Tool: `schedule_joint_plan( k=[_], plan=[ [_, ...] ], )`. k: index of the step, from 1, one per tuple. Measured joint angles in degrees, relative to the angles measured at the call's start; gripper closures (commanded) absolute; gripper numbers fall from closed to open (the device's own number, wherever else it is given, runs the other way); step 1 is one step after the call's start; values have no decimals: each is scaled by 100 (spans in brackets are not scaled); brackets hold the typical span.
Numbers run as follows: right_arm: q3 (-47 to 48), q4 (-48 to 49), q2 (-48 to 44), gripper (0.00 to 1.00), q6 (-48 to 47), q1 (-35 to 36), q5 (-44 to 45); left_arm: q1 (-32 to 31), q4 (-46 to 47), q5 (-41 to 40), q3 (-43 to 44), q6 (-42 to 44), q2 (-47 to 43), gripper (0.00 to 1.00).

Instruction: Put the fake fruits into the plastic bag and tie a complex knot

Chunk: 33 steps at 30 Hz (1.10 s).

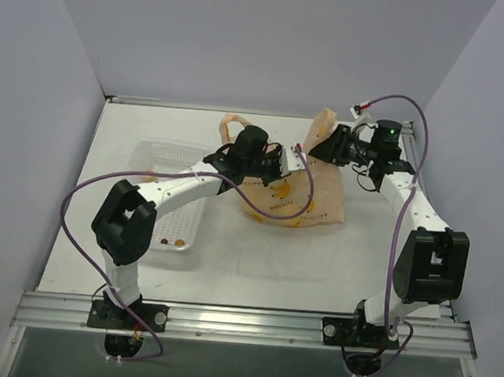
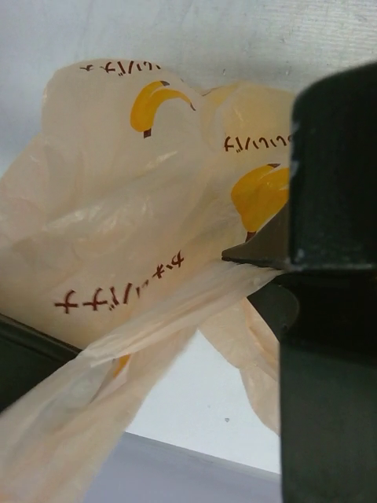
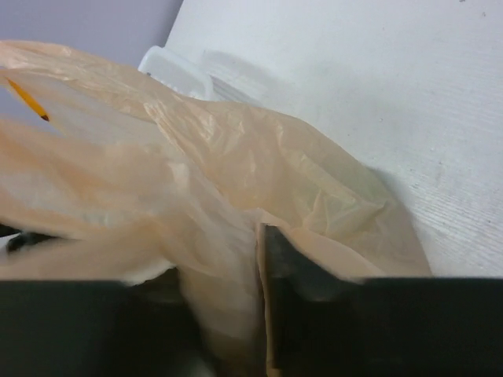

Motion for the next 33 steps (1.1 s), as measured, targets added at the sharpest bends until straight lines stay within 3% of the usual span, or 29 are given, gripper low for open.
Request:
schedule_joint_plan(
  k=[3, 9, 12, 16, 30, 31, 32, 33],
  plan=[
    [-129, 267, -72, 47, 175, -63, -146, 52, -24, -114, 63, -238, 74, 100],
    [-363, 400, -409, 30, 197, -107, -387, 87, -44, -188, 170, -551, 160, 100],
    [-376, 476, -516, 24, 221, -63, -350, 81, -35, -186, 195, -638, 160, 100],
    [-378, 540, -531, 24, 271, 118, -66, 50, -37, -177, 199, -671, 160, 100],
    [-361, 120, -291, 58, 754, 643, 1727, -402, 44, -197, 7, -164, 146, 100],
    [-358, 35, -251, 63, 739, 708, 1794, -428, 37, -210, -17, -140, 146, 100],
    [-358, -39, -214, 85, 723, 772, 1875, -455, 35, -227, -22, -127, 146, 100],
    [-356, -98, -190, 96, 658, 817, 1928, -472, 33, -254, -24, -98, 146, 96]
  ],
)
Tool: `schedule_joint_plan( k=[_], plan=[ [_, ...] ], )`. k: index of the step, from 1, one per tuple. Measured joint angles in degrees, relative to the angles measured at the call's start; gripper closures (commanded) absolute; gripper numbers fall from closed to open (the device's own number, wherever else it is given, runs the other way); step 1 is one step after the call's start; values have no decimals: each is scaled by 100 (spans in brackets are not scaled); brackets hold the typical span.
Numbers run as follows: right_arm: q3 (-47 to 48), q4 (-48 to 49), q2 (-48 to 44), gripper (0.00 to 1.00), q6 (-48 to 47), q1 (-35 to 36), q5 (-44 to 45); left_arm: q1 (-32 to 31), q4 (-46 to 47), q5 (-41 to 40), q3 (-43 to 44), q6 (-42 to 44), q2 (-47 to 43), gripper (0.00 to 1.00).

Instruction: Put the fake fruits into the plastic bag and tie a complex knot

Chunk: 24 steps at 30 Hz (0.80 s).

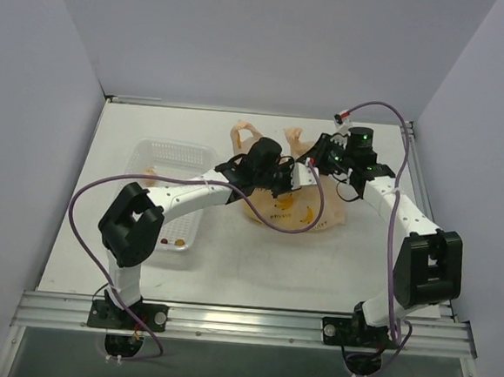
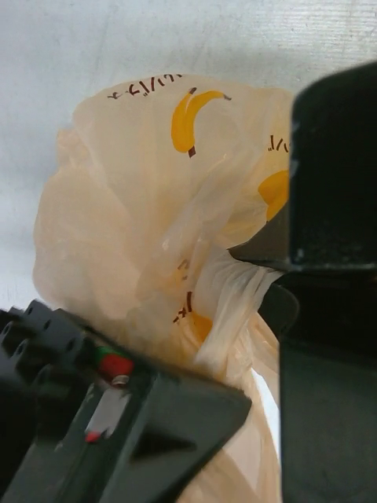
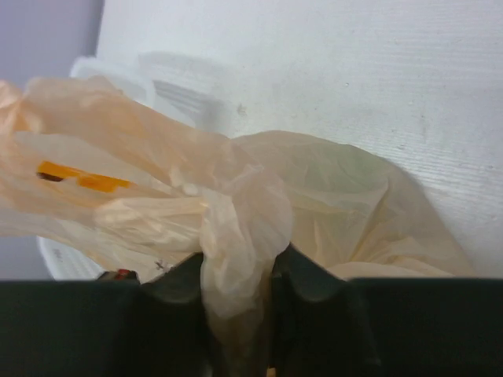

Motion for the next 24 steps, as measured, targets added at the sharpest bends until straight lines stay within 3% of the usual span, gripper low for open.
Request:
schedule_joint_plan(
  k=[1, 4, 5, 7, 11, 18, 24],
  plan=[
    [0, -72, 17, 100, -42, 66, 28, -4, 4, -31, 0, 11, -2, 89],
    [2, -170, 24, 100, -168, 125, 116, 2, -13, -92, -2, -4, -42, 53],
    [2, -177, 24, 100, -240, 109, 136, 24, -22, -111, -2, -76, -90, 37],
    [2, -177, 22, 100, -400, 72, 157, 83, -90, -79, -13, -291, -278, 24],
    [2, -170, -20, 100, -750, 33, 138, 481, -219, 216, -11, -1019, -1147, 19],
    [13, -155, -127, 100, -1189, 31, -61, 1915, -649, 334, -4, -2192, -3095, 18],
    [138, -197, -127, 100, -1239, 79, -293, 2323, -1471, 299, -918, -2673, -4297, 17]
  ],
)
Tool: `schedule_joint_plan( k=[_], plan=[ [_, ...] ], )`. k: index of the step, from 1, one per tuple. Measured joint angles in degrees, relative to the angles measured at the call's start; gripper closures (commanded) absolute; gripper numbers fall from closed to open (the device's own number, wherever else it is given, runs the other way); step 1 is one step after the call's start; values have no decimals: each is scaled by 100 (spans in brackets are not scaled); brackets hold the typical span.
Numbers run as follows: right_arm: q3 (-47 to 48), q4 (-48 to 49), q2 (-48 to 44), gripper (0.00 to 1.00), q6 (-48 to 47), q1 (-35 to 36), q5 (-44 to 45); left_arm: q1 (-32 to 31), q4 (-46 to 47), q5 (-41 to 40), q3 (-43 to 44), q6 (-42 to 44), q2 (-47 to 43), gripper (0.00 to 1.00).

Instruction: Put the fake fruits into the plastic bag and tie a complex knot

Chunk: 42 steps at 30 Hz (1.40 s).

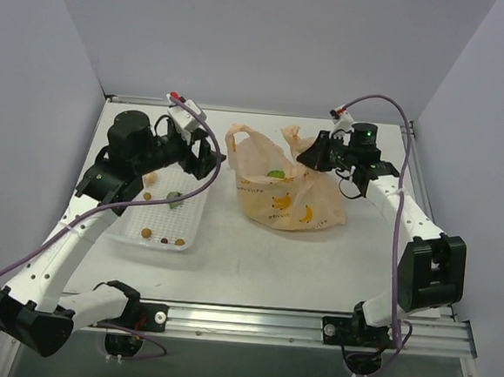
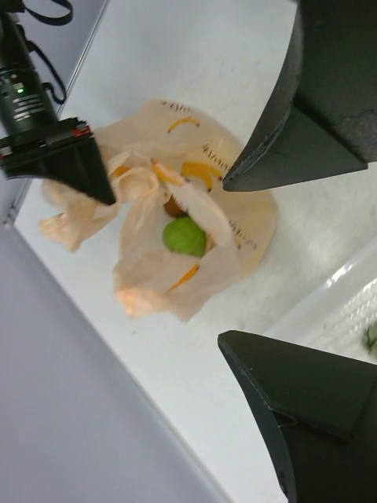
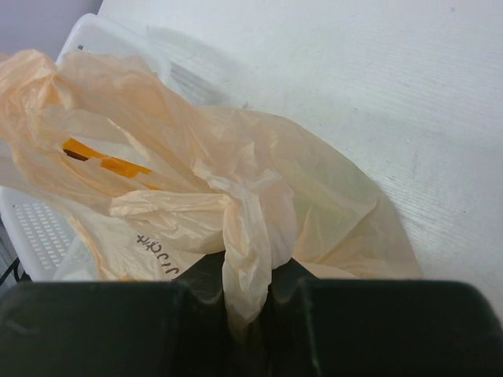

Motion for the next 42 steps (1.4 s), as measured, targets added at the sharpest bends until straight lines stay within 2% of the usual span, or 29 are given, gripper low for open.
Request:
schedule_joint_plan(
  k=[3, 11, 19, 25, 32, 35, 36, 38, 40, 42],
  plan=[
    [107, -24, 31, 100, 4, 103, -140, -107, -271, 4, -339, -417, 39, 18],
    [249, -37, 378, 100, 210, 431, -481, -636, -164, -601, -857, -1958, 1108, 16],
    [162, -59, 566, 100, 428, 645, -772, -612, 802, -1193, -855, -3195, 2017, 5],
    [61, -46, 723, 100, 549, 739, -1106, -691, 1703, -1429, -634, -3720, 2658, 7],
    [57, -13, 920, 100, 776, 730, -1600, -769, 2118, -1617, -509, -3805, 3029, 26],
    [52, 4, 918, 100, 813, 636, -1805, -769, 2208, -1690, -505, -3838, 3119, 46],
    [28, 15, 903, 100, 820, 590, -1858, -767, 2223, -1714, -496, -3842, 3152, 64],
    [-50, 2, 839, 100, 833, 457, -1908, -752, 2245, -1731, -466, -3818, 3237, 79],
    [-120, -50, 745, 100, 828, 238, -1919, -710, 2258, -1742, -426, -3788, 3311, 90],
    [-151, -142, 621, 100, 780, -35, -1832, -614, 2256, -1659, -422, -3661, 3331, 93]
  ],
)
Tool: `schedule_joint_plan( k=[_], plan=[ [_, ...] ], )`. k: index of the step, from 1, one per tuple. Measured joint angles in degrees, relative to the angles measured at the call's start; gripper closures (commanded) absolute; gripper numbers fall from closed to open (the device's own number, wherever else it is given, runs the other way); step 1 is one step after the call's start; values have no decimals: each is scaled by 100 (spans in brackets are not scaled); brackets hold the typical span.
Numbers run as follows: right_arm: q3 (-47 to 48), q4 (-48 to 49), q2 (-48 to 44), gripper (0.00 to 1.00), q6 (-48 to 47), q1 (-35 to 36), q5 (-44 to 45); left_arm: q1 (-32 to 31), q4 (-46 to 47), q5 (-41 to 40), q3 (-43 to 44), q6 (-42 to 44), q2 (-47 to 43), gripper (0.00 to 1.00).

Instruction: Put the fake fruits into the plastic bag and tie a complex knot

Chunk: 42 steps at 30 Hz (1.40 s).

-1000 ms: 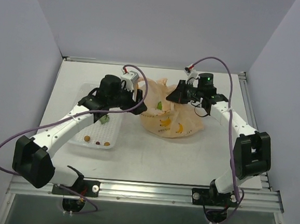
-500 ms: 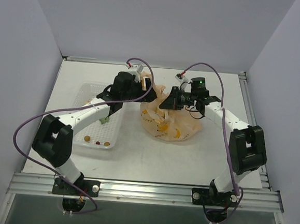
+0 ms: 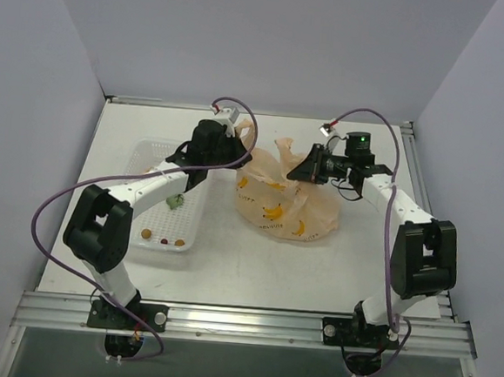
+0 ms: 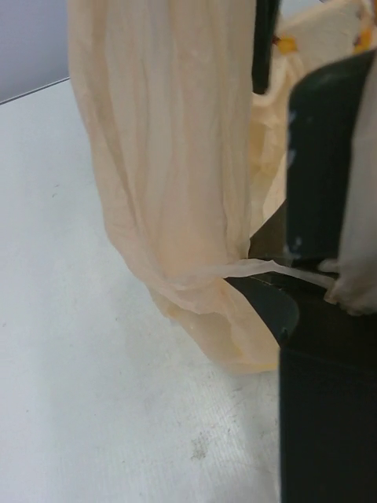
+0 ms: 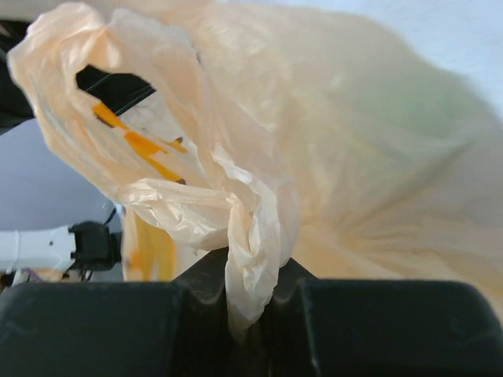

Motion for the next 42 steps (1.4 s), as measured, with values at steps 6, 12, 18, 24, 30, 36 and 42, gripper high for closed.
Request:
schedule_joint_plan(
  k=[6, 12, 18, 24, 30, 36, 42],
  plan=[
    [94, -278, -402, 100, -155, -645, 743, 308, -39, 1613, 96, 1294, -2, 100],
    [568, -490, -387, 100, -603, -304, 1274, 81, -1123, 3379, 603, 3637, 15, 100],
    [890, -522, 26, 100, -1187, 529, 1513, -7, -1993, 4531, 1397, 5130, 439, 98],
    [1025, -511, 621, 100, -1316, 885, 1591, -131, -2479, 4826, 1488, 5899, 734, 63],
    [1003, -466, 608, 100, -1329, 933, 1545, -216, -1799, 3912, 1130, 4809, 533, 31],
    [870, -455, 474, 100, -1233, 929, 1480, -151, -1364, 2693, 282, 3663, -466, 25],
    [837, -431, 404, 100, -1051, 927, 1456, -184, -1425, 1403, -66, 2474, -1394, 14]
  ],
)
